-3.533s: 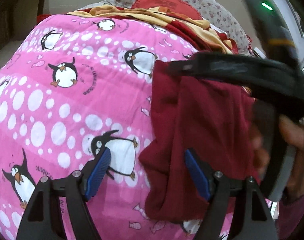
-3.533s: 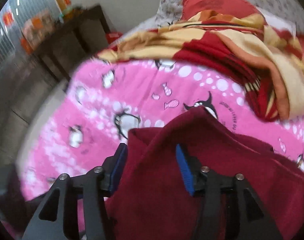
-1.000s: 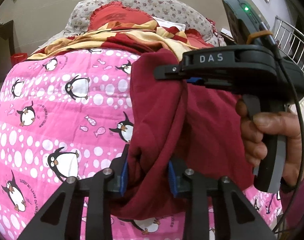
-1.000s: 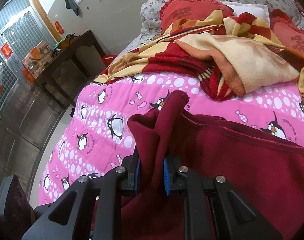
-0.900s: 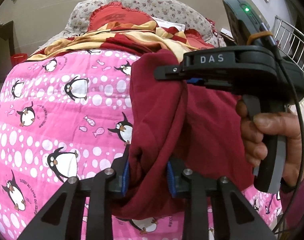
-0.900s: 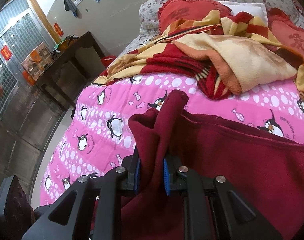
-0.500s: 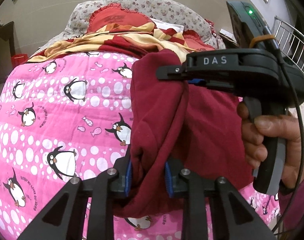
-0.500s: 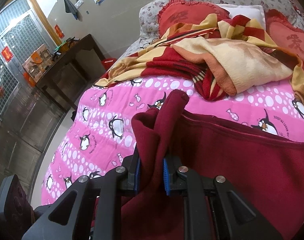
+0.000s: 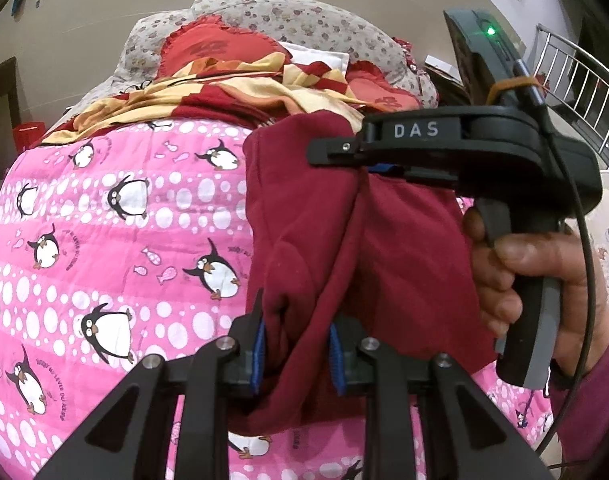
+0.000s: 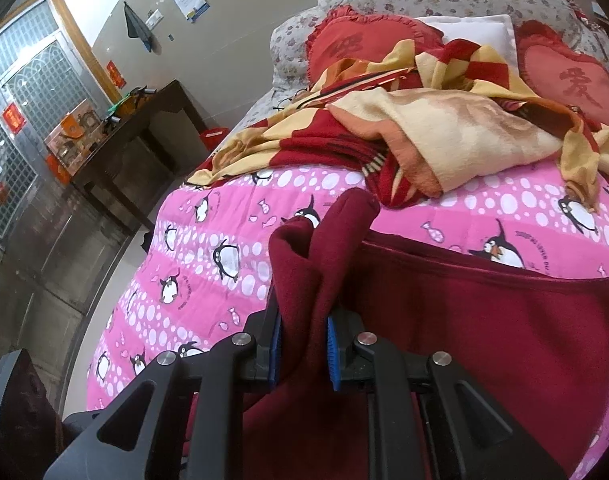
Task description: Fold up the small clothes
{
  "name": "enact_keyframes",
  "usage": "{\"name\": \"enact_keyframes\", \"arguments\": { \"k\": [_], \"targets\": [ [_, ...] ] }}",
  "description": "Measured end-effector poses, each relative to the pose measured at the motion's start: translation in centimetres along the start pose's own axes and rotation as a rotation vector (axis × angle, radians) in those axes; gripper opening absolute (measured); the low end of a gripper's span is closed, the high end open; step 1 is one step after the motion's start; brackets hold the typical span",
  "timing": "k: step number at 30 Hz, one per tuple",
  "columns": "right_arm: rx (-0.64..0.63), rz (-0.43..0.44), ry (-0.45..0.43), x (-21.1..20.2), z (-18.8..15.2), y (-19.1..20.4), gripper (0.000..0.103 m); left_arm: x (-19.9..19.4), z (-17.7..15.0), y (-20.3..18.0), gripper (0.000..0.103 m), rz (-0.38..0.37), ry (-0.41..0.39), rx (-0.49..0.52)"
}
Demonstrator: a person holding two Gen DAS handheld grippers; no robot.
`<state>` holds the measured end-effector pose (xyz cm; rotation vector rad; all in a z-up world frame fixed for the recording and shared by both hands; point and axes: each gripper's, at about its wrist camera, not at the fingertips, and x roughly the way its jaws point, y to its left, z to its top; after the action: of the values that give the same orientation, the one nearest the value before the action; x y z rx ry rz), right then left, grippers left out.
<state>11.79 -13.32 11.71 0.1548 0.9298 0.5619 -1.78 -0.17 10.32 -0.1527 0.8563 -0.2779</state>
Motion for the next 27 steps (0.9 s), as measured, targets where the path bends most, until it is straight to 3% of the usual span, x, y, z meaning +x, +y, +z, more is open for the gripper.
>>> {"name": "enact_keyframes", "arguments": {
  "k": [18, 27],
  "targets": [
    [0.000, -0.004, -0.010, -1.4, -0.1, -0.9, 0.020, 0.0, 0.3, -1.1, 0.025, -0.024, 0.009, 0.005],
    [0.008, -0.018, -0.038, -4.1, 0.2, -3.1, 0.019, -0.3, 1.2, -5.0, 0.024, -0.081, 0.008, 0.052]
  ]
}}
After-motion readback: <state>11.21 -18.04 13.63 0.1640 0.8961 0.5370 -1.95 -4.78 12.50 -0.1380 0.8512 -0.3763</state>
